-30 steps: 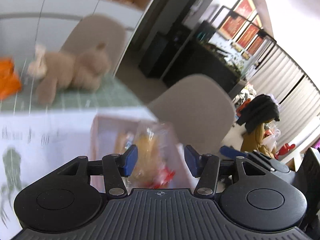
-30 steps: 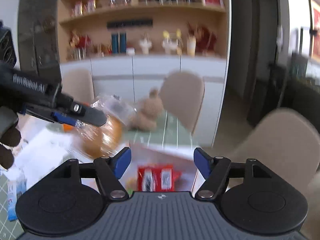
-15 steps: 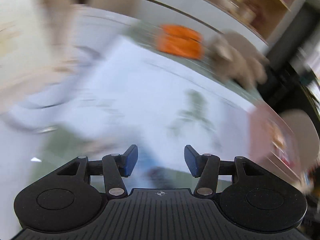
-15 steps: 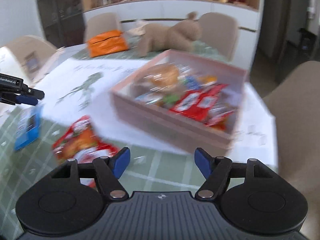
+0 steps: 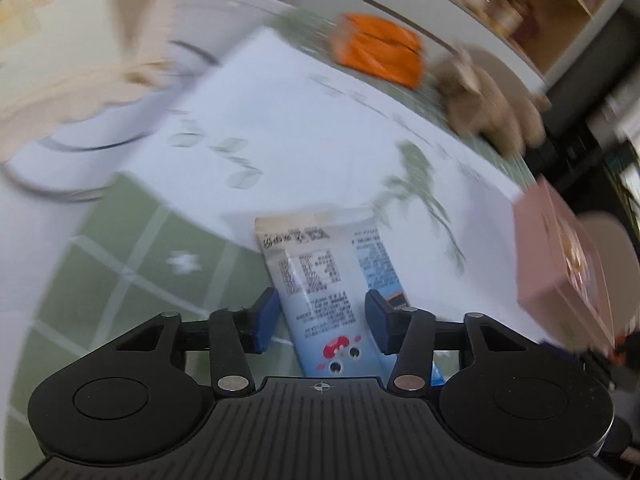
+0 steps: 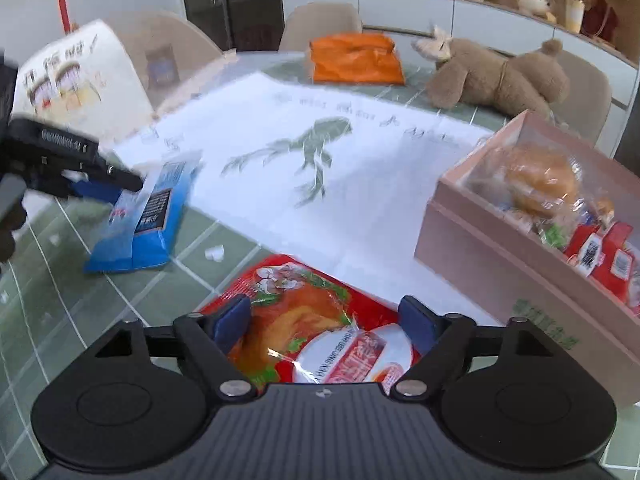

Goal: Organize snacks
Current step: 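Grasp the blue-and-white snack packet with the left tool while the right tool grasps the red chicken packet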

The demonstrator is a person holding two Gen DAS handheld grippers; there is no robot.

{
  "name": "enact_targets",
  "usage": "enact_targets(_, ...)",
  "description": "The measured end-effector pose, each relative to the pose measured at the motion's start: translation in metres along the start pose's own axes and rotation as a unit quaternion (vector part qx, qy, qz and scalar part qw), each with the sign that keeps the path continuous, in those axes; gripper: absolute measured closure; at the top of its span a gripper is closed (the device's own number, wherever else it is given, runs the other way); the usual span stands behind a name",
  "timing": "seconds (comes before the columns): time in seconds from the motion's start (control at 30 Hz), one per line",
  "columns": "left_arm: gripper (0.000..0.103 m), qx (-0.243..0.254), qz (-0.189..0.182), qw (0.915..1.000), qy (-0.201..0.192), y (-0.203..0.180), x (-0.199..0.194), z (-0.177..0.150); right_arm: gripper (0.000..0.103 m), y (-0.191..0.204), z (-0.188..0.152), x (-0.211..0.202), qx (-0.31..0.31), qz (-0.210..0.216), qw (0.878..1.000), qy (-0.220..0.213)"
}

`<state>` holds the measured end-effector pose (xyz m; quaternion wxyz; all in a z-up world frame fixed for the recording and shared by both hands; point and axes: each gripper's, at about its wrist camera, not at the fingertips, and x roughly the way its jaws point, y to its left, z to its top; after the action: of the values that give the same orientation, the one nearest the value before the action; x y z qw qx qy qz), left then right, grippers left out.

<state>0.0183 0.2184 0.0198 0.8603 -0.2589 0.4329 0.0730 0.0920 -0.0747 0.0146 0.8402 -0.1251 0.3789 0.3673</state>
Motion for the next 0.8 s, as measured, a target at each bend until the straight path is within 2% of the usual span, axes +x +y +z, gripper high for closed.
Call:
enact_targets(0.17, 0.057, 0.099, -0.031, 0.994, 0.035, -0.047, 0.015, -0.01, 0.018, 0.006, -0.016, -0.017, -0.015, 0.017, 1.0, 0.012)
enact_targets(0.27, 0.057, 0.139, -0.028, 0.989, 0.04, -0.069, 0.018, -0.014, 0.018, 0.005, -0.032, -0.034, -0.016, 0.002, 1.0, 0.011)
enact_targets(0.4, 0.057, 0.142, -0.045, 0.9885, 0.026, -0.082, 0.008, -0.011, 0.018, -0.004, -0.047, -0.065, 0.007, -0.028, 1.0, -0.002)
enact_targets(0.47, 0.057, 0.144, -0.046, 0.9881, 0.028, -0.086, 0.007, -0.01, 0.018, -0.01, -0.053, -0.083, 0.02, -0.026, 0.999, -0.009)
enact_targets(0.53, 0.057, 0.142, -0.038, 0.9885, 0.033, -0.087, 0.008, -0.009, 0.018, -0.014, -0.059, -0.094, 0.015, -0.014, 1.0, 0.005)
enact_targets(0.67, 0.057, 0.123, -0.034, 0.9912, 0.037, -0.085, 0.008, -0.011, 0.018, -0.007, -0.071, -0.097, -0.052, -0.04, 0.998, 0.022)
enact_targets(0.8, 0.057, 0.113, -0.025, 0.9924, 0.041, -0.08, 0.005, -0.013, 0.018, 0.016, -0.074, -0.089, -0.135, -0.06, 0.989, 0.007)
